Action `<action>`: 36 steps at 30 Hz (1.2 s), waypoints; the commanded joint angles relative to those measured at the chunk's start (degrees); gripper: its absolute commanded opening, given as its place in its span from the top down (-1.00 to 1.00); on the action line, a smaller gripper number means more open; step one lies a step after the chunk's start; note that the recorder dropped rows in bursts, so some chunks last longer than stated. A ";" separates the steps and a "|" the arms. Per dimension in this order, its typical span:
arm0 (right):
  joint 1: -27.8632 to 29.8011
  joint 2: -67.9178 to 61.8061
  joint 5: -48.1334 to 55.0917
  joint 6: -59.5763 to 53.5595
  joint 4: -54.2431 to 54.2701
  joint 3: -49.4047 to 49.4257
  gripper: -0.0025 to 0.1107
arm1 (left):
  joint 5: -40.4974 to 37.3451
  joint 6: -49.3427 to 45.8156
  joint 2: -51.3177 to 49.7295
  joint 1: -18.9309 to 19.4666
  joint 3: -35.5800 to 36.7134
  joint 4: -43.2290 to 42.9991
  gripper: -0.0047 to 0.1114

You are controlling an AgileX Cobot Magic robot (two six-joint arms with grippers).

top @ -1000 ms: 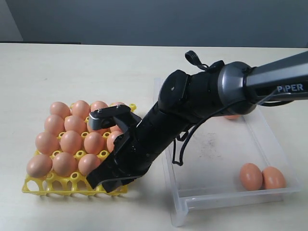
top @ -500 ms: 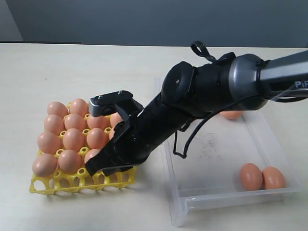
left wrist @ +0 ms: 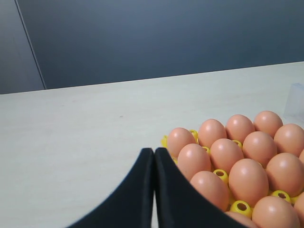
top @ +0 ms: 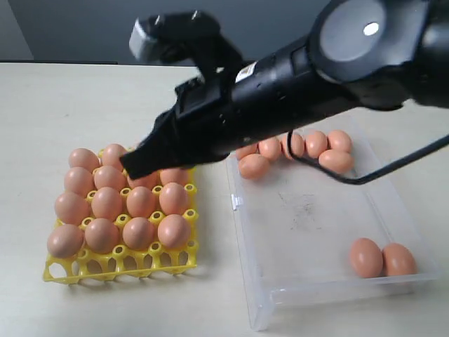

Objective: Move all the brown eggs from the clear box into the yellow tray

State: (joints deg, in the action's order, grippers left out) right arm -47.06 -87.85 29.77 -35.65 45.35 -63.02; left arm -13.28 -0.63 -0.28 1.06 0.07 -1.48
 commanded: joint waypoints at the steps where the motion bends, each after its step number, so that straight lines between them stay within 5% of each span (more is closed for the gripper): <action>1: 0.41 6.38 -7.67 12.40 -17.11 -0.14 0.97 | 0.00 0.08 0.28 -0.60 -0.07 -0.07 0.91; 7: 0.49 10.93 -11.64 16.48 -27.69 -0.14 0.97 | 0.00 0.08 0.28 -0.60 -0.07 -0.07 0.91; 23: 11.93 26.98 -0.47 19.92 -31.87 1.84 0.97 | 0.00 0.08 0.28 -0.60 -0.07 -0.07 0.91; 36: 34.50 56.19 -27.95 20.06 -17.66 42.78 0.97 | 0.00 0.08 0.28 -0.60 -0.07 -0.07 0.91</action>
State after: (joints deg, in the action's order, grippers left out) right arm -17.42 -37.46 7.52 -15.60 25.06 -27.30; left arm -13.28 -0.63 -0.28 1.06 0.07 -1.48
